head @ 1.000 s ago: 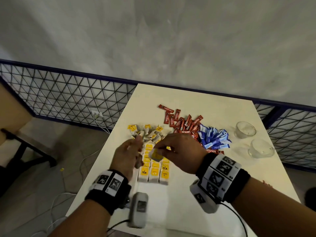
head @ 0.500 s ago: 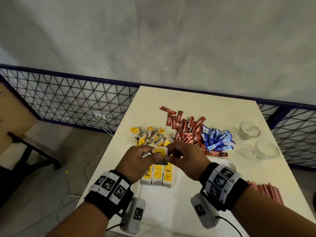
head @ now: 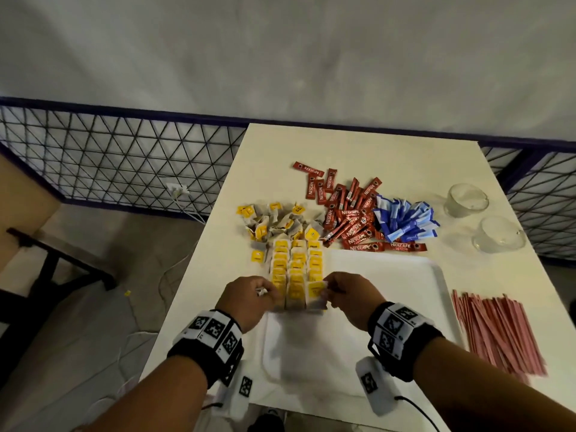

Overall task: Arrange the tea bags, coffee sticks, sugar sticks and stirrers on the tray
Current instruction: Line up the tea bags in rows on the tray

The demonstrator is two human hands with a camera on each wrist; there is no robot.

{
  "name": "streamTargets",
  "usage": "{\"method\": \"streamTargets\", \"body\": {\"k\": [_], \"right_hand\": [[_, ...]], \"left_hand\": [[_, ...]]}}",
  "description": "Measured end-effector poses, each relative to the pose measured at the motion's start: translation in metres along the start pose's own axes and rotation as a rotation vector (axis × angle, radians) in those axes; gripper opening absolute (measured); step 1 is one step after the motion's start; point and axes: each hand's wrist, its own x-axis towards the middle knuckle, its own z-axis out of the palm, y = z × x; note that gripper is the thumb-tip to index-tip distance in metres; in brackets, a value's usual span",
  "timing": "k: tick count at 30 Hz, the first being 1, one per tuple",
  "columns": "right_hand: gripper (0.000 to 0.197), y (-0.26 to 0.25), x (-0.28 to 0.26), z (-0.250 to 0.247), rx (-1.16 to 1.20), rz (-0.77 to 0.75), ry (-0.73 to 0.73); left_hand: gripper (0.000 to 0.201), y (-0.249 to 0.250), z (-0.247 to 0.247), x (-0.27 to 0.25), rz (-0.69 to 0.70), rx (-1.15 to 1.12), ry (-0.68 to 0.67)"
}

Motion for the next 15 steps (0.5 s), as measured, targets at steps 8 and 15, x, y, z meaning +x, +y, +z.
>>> {"method": "streamTargets", "body": {"k": [8,15], "right_hand": [[0.02,0.025,0.005,0.03,-0.042,0.188,0.013],[0.021,0.027,0.008,0.037,0.026,0.285,0.062]], "left_hand": [[0.009,-0.025,0.009,0.002,-0.051,0.044,-0.045],[0.006,-0.029,0.007,0.006,-0.061,0.021,-0.057]]}}
